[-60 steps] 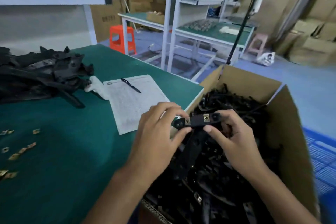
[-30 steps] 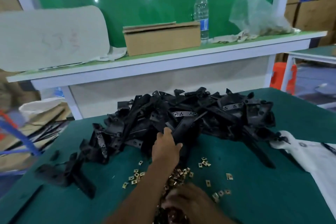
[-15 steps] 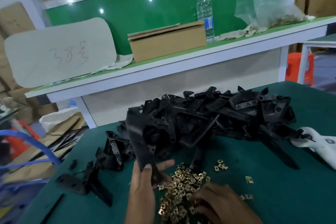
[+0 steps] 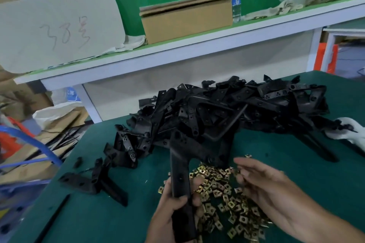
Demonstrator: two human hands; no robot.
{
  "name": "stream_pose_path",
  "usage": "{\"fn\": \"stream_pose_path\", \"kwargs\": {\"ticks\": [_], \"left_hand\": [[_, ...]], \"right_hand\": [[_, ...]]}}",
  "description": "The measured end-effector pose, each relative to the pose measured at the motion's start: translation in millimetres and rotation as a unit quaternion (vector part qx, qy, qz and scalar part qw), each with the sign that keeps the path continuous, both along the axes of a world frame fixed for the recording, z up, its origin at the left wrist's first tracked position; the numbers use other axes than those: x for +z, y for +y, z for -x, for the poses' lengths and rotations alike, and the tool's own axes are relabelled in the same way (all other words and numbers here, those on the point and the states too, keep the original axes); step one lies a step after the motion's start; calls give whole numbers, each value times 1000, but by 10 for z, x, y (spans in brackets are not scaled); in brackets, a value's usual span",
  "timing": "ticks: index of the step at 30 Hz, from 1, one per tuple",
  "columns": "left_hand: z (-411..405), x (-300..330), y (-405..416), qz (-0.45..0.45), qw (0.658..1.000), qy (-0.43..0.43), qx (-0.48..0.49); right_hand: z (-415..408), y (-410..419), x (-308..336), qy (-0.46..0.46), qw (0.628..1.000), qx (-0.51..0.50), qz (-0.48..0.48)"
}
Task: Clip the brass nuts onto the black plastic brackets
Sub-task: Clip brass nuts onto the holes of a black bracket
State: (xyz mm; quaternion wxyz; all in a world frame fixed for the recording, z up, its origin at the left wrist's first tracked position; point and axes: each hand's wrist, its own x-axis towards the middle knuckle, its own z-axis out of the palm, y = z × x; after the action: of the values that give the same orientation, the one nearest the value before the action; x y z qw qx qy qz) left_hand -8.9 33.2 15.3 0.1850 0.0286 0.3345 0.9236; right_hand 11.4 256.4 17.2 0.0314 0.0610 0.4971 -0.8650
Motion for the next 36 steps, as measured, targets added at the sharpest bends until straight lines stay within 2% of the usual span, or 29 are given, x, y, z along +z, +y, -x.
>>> {"fn": "stream_pose_path", "kwargs": {"ticks": [2,7,10,13,15,16,17,18,19,20,22,24,28,30,34,36], "left_hand": [[24,-48,-5,-15,1000,4,-9],[-7,-55,-29,-45,997,31,-45],[-47,-41,-19,-2,1000,6,-13],[-86,-30,3,63,998,2,29],[-116,-13,-5,107,993,4,43],[-126,-12,-13,139,989,6,50],[-137,-5,-24,175,983,10,54],[-151,-5,-37,205,977,18,56],[-158,7,-38,223,972,31,60],[-160,19,-35,230,969,52,70],[-168,33,-9,252,956,107,107],[-177,21,20,284,935,159,143],[-189,-51,34,290,919,209,169],[-194,-71,31,294,912,229,169],[-207,-104,27,296,905,258,163],[-208,-130,34,313,897,269,158]], "right_hand": [[6,19,13,-15,999,0,51],[-1,15,36,-36,994,11,102],[-22,18,31,-45,993,24,103],[-53,-10,55,-26,998,26,46],[-68,-11,80,21,996,13,-85],[-79,2,74,63,978,0,-201],[-88,17,65,119,933,-21,-338],[-91,38,35,180,868,-33,-461],[-91,56,-8,231,808,-33,-541],[-95,61,-37,260,772,-22,-580],[-108,59,-66,273,751,5,-602],[-116,50,-82,265,746,32,-610],[-124,21,-106,251,712,56,-653],[-129,0,-87,242,713,54,-656],[-124,5,-34,237,749,-9,-619],[-105,15,-26,204,792,-29,-574]]}}
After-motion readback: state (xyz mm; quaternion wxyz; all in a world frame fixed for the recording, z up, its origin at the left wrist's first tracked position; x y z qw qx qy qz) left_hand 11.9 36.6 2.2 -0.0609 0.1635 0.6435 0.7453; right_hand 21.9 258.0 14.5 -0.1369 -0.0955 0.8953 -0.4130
